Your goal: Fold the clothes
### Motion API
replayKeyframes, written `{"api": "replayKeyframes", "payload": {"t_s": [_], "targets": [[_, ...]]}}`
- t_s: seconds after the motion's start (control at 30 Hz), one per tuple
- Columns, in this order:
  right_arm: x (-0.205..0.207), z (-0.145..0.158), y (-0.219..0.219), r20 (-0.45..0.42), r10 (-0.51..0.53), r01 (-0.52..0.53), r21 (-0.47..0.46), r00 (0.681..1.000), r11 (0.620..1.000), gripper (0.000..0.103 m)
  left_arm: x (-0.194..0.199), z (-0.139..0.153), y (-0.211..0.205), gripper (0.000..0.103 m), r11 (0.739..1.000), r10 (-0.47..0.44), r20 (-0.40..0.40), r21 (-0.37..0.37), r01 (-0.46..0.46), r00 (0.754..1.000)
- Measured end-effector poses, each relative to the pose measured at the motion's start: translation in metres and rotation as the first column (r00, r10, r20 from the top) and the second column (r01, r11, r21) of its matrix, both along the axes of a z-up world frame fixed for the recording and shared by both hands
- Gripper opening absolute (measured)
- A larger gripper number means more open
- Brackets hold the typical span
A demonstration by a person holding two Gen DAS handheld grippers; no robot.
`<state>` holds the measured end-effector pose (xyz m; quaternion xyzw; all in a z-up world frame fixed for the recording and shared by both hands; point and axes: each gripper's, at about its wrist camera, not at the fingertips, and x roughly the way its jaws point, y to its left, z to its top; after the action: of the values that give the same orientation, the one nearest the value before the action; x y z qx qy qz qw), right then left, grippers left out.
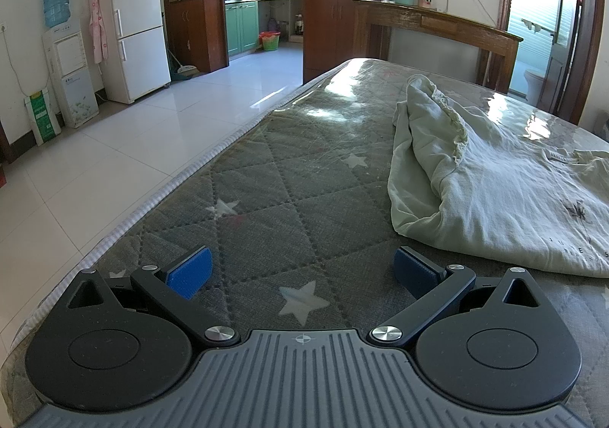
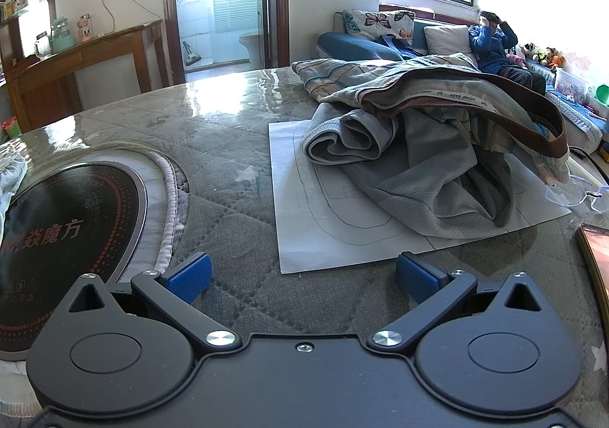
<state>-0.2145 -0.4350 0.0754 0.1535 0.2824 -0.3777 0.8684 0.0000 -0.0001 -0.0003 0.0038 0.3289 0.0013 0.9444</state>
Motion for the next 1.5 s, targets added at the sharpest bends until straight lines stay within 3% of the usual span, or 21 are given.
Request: {"api": "replayKeyframes", "payload": {"t_s": [0.7, 1.0, 1.2, 1.43, 1.5], "targets": [[0.002, 0.004, 0.0, -0.025, 0.016, -0.016, 0.018, 1.0, 1.0, 0.103, 0.001, 0.0, 0.0, 0.103, 1.0, -0.003, 0.0, 0.002, 0.003, 1.0], [0.015, 0.016, 0.025, -0.04, 0.145, -0.144, 0.008, 0.989, 0.989, 0.103, 0.003, 0.016, -0.001, 0.103, 1.0, -0.019, 0.011, 0.008, 0.018, 1.0], [0.044, 0.034, 0.055, -0.027, 0.297, -0.297, 0.003, 0.955, 0.955, 0.103, 0.005, 0.032, -0.014, 0.103, 0.997, -0.068, 0.045, 0.024, 0.067, 0.997], [0.086, 0.05, 0.091, -0.014, 0.456, -0.456, 0.014, 0.89, 0.89, 0.092, 0.023, 0.05, -0.036, 0.103, 0.992, -0.129, 0.066, 0.024, 0.127, 0.989], [0.098, 0.055, 0.099, -0.014, 0.491, -0.491, 0.016, 0.871, 0.871, 0.084, 0.033, 0.056, -0.041, 0.102, 0.991, -0.135, 0.073, 0.015, 0.134, 0.988]]}}
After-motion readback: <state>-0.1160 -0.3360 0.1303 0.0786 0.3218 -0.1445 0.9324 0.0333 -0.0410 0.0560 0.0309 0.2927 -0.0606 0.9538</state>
